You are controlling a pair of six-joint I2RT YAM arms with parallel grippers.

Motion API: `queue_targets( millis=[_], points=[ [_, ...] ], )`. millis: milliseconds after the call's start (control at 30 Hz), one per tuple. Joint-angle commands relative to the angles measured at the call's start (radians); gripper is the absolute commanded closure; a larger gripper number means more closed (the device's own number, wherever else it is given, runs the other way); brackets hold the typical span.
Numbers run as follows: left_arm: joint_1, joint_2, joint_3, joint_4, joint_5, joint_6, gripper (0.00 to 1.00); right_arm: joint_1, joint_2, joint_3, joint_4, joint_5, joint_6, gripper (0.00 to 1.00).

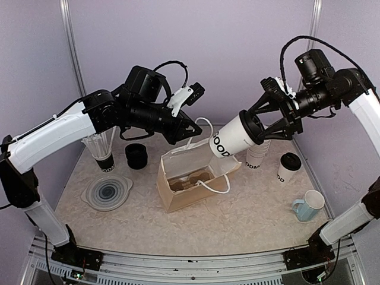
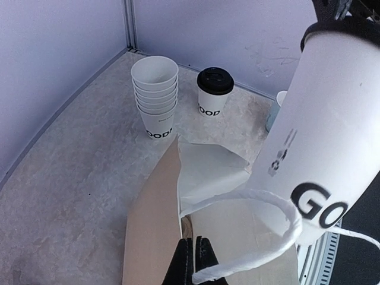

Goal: Pack the takeout coffee

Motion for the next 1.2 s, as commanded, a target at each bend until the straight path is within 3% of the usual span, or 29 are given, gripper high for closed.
queue_targets(
  millis=[0,333,1167],
  points=[
    [-0.014,0.010,0.031,0.010,-0.003,-0.025,1.00,0.081,0.002,-0.040,0.051,0.119,0.004,0.48],
    [-0.021,0.017,0.033,0.009,0.000,-0.018,1.00,0.245,-0.002,-0.203,0.174,0.385,0.004,0.50],
    [0.000,0.040,0.098,-0.033,-0.009,0.032,0.98,0.394,0.100,-0.189,0.200,0.635,-0.102,0.51]
  ],
)
